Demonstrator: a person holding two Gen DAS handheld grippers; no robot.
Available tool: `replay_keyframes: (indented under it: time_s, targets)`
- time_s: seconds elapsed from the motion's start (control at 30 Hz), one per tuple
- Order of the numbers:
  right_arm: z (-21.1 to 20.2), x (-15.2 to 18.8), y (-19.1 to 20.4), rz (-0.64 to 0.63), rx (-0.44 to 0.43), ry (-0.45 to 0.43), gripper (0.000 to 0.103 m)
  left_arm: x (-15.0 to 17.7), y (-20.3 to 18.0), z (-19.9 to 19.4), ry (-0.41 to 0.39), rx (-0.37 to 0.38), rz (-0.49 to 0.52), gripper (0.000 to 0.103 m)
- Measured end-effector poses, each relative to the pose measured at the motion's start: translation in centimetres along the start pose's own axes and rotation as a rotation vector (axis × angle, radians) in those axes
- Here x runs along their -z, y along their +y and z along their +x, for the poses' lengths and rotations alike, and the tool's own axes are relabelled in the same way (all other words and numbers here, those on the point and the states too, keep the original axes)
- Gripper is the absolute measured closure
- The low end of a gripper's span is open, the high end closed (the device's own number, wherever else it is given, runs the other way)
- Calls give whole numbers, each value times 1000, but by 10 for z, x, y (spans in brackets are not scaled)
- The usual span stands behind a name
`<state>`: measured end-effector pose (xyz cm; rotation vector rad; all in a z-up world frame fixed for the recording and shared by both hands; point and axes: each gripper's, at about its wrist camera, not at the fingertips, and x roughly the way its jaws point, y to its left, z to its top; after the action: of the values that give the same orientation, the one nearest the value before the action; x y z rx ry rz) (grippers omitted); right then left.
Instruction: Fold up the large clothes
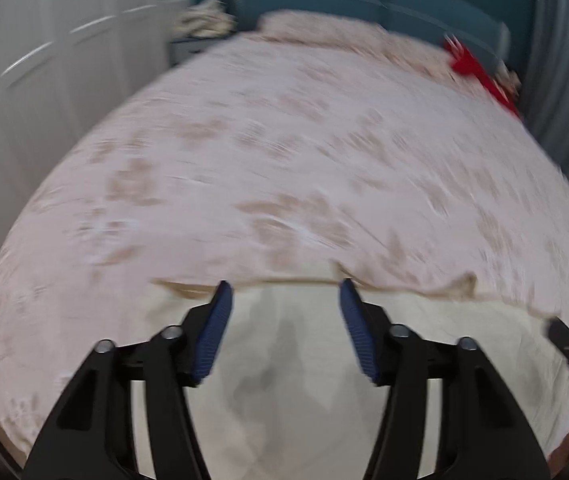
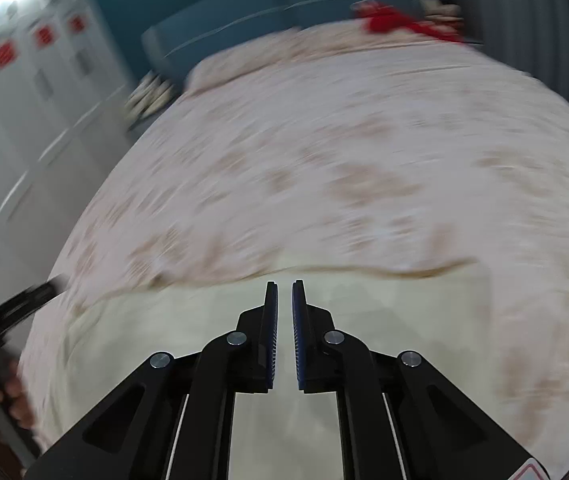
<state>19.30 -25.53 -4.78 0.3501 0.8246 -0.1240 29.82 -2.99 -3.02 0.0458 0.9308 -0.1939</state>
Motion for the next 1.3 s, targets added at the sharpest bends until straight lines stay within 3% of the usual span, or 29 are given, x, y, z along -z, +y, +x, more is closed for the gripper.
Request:
replay_keyframes:
  time_s: [0.1,0.23,0.5,1.13,1.23,1.3]
  targets:
    - [31,4,30,-52,-14,60,98,8,-31,28,61,18,24,55]
    - [64,11,31,-58,11,125,97,21,-49,60,117,-6,40,55]
    - [106,26,20,-43,33,185,102,42,-53,89,113,-67,81,55]
    - [116,35,17,-62,61,135,103,51,-61,99,56,-111,113,54]
    - [100,31,10,-21,74,88,103,47,-49,87,46,-70,71,52]
    - [76,27,2,25,137,26,103,44,-22,61,15,-121,7,52]
